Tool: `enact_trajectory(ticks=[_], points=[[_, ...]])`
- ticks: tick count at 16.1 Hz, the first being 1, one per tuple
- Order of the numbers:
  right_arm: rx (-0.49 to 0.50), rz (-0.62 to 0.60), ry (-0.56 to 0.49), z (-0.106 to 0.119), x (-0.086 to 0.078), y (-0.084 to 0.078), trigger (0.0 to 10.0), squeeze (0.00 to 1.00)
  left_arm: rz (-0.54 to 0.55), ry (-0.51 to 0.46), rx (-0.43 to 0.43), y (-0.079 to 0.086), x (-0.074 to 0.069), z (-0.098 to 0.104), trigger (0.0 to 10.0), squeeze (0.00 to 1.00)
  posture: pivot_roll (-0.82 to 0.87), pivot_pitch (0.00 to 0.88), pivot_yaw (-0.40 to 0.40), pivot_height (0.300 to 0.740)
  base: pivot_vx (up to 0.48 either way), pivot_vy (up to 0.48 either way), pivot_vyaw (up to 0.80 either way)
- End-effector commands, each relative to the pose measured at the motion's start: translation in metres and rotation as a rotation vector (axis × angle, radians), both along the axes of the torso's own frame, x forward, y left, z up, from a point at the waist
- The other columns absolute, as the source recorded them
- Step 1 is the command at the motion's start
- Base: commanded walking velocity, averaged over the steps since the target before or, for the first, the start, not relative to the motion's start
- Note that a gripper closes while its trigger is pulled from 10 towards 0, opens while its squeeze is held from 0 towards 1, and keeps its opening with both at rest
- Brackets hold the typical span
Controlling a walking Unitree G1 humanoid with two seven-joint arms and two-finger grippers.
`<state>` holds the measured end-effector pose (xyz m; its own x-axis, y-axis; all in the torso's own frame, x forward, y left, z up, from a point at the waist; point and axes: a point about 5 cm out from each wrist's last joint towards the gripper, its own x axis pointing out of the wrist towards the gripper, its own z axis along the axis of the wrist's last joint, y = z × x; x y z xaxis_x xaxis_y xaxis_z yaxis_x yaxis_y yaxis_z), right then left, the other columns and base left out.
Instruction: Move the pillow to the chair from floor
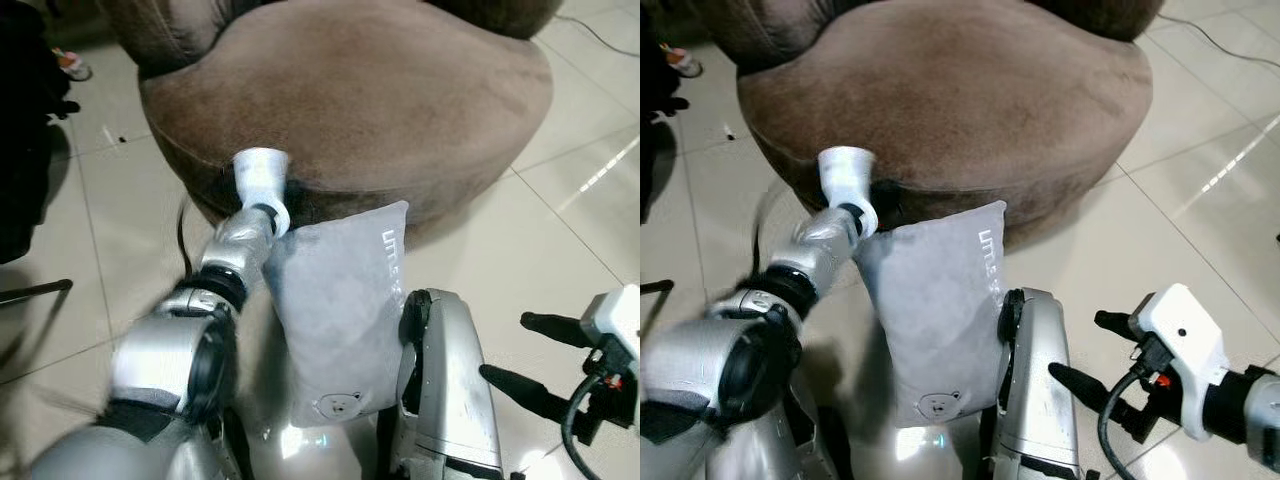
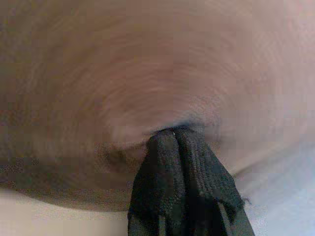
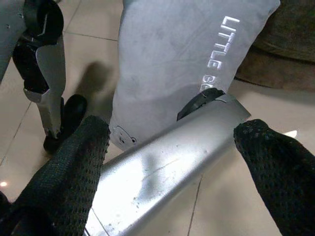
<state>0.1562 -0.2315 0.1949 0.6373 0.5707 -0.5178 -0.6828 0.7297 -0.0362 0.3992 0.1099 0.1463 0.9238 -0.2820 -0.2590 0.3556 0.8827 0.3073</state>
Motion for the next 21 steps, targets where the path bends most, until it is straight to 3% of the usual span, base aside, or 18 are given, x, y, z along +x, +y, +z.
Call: enact_trajectory(ticks=[1, 2, 3, 5, 6, 8, 10, 11, 12, 15, 21], points=[[-0.004, 0.002, -0.007, -0.001, -0.001, 0.001, 10.0, 0.0, -0.124, -0.014, 0.205, -0.009, -0.003, -0.003, 10.0, 0.0, -0.54, 0.161, -0.001, 0.386, 0.0, 0.0, 0.0], [-0.001, 0.001, -0.009, -0.001, 0.0, 0.002, 10.0, 0.0, -0.219, 0.019, 0.379, -0.007, -0.008, -0.016, 10.0, 0.0, -0.54, 0.164, 0.004, 0.386, 0.0, 0.0, 0.0], [0.004, -0.002, -0.011, -0.002, 0.001, 0.002, 10.0, 0.0, -0.326, 0.066, 0.611, 0.003, -0.015, -0.032, 10.0, 0.04, -0.53, 0.166, 0.009, 0.386, 0.0, 0.0, 0.0], [0.008, -0.005, -0.011, -0.004, 0.0, 0.004, 10.0, 0.0, -0.352, 0.146, 0.682, 0.015, -0.02, -0.043, 10.0, 0.0, -0.53, 0.17, 0.016, 0.386, 0.0, 0.0, 0.0], [0.01, -0.007, -0.012, -0.005, 0.0, 0.004, 10.0, 0.0, -0.334, 0.159, 0.656, 0.017, -0.02, -0.044, 10.0, 0.0, -0.53, 0.17, 0.016, 0.386, 0.0, 0.0, 0.0], [0.01, -0.013, -0.013, -0.005, -0.002, 0.003, 10.0, 0.0, -0.224, 0.203, 0.468, 0.023, -0.02, -0.044, 10.0, 0.0, -0.53, 0.171, 0.019, 0.386, 0.0, 0.0, 0.0], [0.007, -0.016, -0.012, -0.004, -0.003, 0.003, 10.0, 0.0, -0.162, 0.183, 0.462, 0.03, -0.019, -0.044, 10.0, 0.03, -0.54, 0.169, 0.018, 0.386, 0.0, 0.0, 0.0], [0.005, -0.017, -0.012, -0.004, -0.003, 0.002, 10.0, 0.0, -0.126, 0.182, 0.435, 0.035, -0.019, -0.046, 10.0, 1.0, -0.54, 0.168, 0.016, 0.386, 0.0, 0.0, 0.0], [0.0, -0.017, -0.011, -0.004, -0.004, 0.001, 10.0, 0.0, -0.082, 0.206, 0.371, 0.04, -0.022, -0.05, 10.0, 1.0, -0.54, 0.164, 0.011, 0.386, 0.0, 0.0, 0.0], [-0.005, -0.014, -0.011, -0.003, -0.003, 0.0, 10.0, 0.0, -0.022, 0.238, 0.312, 0.047, -0.025, -0.057, 10.0, 1.0, -0.54, 0.16, 0.007, 0.386, 0.0, 0.0, 0.0], [-0.02, -0.011, -0.003, -0.002, -0.004, -0.002, 10.0, 0.0, -0.003, 0.308, 0.274, 0.05, -0.032, -0.068, 10.0, 1.0, -0.55, 0.158, -0.003, 0.386, 0.0, 0.0, 0.0]])
